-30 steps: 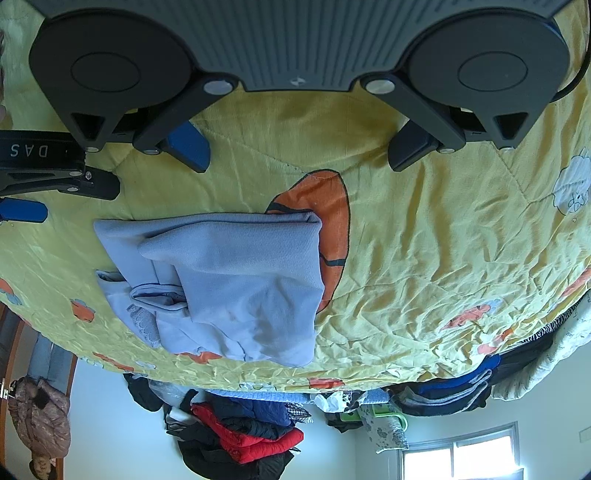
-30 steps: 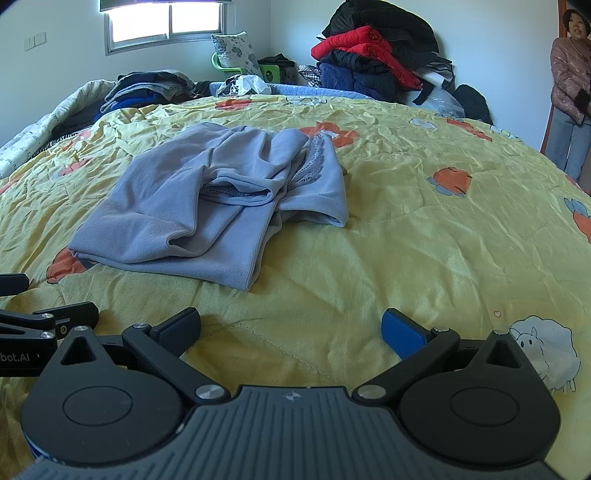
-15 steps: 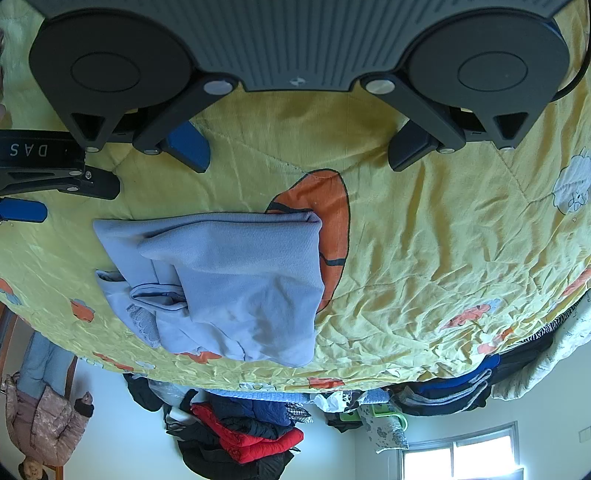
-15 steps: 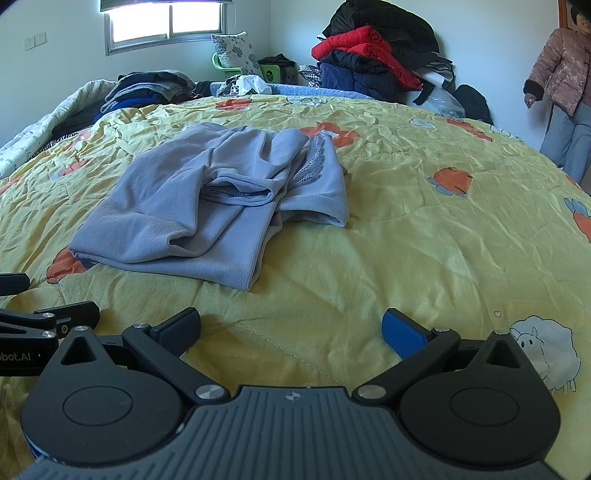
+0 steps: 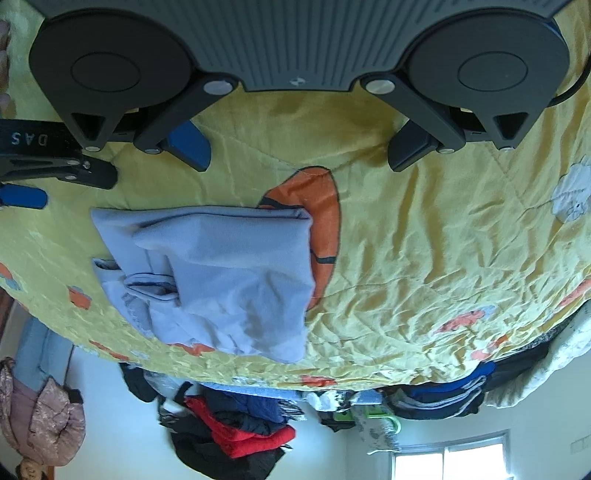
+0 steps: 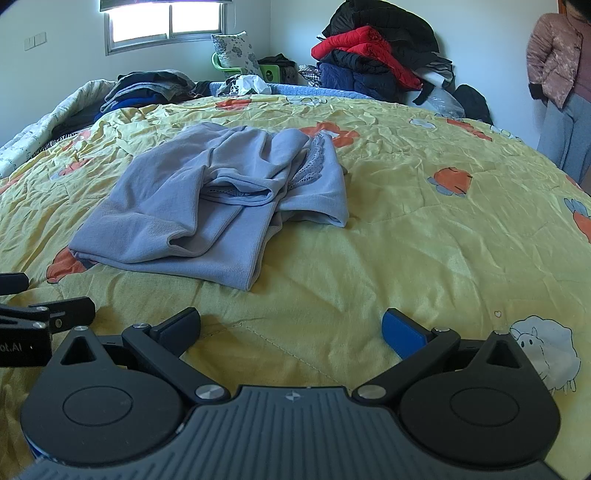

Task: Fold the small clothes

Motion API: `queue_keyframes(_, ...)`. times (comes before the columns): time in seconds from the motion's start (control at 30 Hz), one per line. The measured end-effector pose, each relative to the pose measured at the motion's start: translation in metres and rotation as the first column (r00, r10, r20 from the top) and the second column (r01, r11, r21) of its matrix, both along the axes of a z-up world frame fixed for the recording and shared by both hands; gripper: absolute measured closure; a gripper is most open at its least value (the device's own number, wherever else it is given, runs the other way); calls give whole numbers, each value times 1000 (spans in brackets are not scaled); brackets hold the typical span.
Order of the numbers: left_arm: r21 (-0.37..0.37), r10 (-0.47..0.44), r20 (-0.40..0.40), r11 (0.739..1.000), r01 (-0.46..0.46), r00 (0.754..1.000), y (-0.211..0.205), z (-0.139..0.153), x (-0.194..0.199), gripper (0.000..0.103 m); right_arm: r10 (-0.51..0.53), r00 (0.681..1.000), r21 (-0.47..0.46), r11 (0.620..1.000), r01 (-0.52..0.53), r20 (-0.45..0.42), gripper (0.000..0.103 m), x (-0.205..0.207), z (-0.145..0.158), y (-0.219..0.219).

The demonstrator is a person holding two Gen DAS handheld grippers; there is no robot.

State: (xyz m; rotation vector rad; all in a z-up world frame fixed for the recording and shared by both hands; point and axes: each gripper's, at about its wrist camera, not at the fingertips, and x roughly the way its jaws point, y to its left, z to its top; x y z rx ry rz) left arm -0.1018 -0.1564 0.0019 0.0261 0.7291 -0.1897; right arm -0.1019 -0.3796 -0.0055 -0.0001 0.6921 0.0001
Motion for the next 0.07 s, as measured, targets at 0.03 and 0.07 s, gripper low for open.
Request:
queue_keyframes(0.03,2,2,0,1000,-2,1000,0,0,0,0,0,1000,0,1000,0,0,1,0,0,0)
queue_keyframes(0.07,5,4,-1,1000,-4,1000,0,0,1,0,0,1000,0,1000,0,0,1,0,0,0)
